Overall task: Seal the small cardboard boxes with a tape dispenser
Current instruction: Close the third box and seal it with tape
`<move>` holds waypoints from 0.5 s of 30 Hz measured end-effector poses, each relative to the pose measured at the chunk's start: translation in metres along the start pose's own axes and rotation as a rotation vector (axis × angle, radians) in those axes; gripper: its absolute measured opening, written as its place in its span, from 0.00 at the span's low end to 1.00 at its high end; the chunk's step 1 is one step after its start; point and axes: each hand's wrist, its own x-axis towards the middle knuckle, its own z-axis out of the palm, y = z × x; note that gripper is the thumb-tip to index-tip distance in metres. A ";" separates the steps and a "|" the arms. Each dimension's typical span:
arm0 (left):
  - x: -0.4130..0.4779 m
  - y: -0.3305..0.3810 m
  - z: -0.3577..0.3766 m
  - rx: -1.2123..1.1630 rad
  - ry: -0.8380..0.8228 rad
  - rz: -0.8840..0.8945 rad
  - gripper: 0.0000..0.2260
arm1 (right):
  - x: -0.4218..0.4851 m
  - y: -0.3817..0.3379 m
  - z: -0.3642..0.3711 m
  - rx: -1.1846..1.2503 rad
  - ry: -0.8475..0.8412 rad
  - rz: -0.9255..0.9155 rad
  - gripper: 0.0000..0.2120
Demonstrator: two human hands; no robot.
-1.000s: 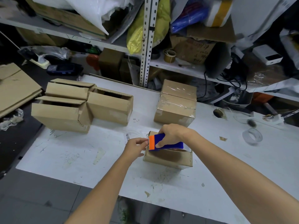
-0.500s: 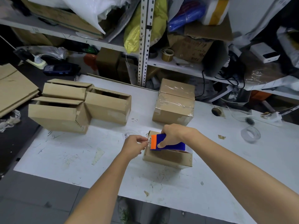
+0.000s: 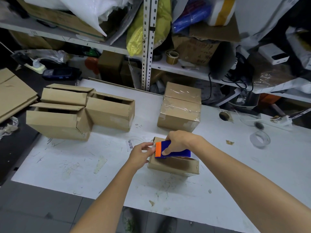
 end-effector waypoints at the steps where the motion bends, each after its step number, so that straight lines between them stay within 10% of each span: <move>1: 0.001 0.000 0.000 0.022 0.005 0.007 0.18 | 0.000 0.001 0.001 -0.003 0.004 -0.003 0.32; 15: -0.005 0.005 0.009 0.038 0.105 0.046 0.15 | -0.032 0.075 0.016 -0.025 0.013 0.030 0.30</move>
